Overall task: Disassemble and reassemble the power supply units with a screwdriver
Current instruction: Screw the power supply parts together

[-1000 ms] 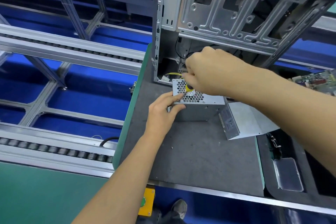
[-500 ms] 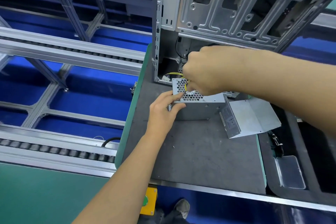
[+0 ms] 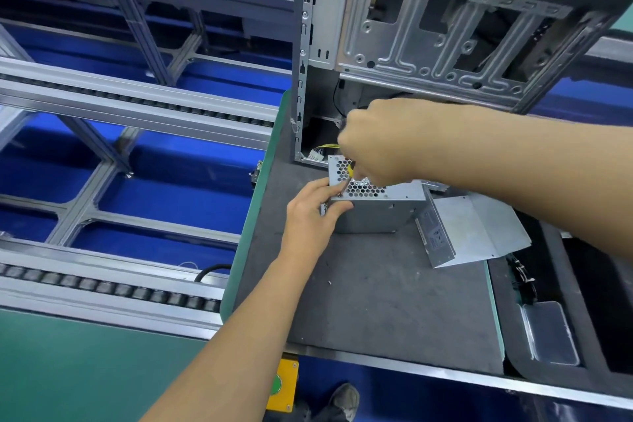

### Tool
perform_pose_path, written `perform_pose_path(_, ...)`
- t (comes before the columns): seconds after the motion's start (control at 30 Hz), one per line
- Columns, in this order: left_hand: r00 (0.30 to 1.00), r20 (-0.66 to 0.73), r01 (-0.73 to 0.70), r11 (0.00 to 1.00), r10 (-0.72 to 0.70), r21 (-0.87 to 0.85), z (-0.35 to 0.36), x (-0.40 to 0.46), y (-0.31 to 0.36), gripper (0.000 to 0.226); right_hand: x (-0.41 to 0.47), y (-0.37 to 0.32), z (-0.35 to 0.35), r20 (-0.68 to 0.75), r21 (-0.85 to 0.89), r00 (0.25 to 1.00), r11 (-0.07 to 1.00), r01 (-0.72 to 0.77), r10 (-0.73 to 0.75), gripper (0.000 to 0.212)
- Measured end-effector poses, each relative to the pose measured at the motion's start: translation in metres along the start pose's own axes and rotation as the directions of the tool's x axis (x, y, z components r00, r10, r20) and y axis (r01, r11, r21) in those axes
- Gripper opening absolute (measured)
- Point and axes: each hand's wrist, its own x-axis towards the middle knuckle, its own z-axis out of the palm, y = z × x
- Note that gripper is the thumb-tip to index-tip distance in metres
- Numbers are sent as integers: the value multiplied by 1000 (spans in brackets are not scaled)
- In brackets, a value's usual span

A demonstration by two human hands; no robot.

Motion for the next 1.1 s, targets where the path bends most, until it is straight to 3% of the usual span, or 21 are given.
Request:
perform_pose_path(0.1,1000,28,3,1000,-3,14,-3,1,0,33,15,8,-4,219,211,966,961,-182,135,26)
perform_pose_path(0.2,999,50,-17,999,15,43,-5,1,2,34,14,19,-8,353,311,922,910,-275,158,33)
perform_pose_path(0.33,998,65,10,999,-13,43,-6,3,0,33,3,15,-3,148,238,987,966,-103,69,15)
perform_pose_path(0.47,999,53,12,999,-14,42,-4,2,-2,33,-3,10,0,-55,-18,998,999,32,-33,14)
perform_pose_path(0.6,999,33,17,1000,-18,18,-3,4,0,33,-5,9,4,-16,73,1000,997,7,-5,43)
perform_pose_path(0.83,998,65,-4,999,2,34,-7,2,2,34,5,8,2,166,419,962,868,-266,215,29)
perform_pose_path(0.93,996,93,14,1000,-16,27,-8,4,3,34,-8,12,5,251,364,955,898,-247,161,25)
perform_pose_path(1.0,995,93,46,999,-47,14,-8,4,5,34,-15,12,9,171,348,976,918,-188,135,23)
perform_pose_path(1.1,994,92,52,999,-53,9,-7,2,5,35,-19,9,7,5,165,997,983,-75,75,11)
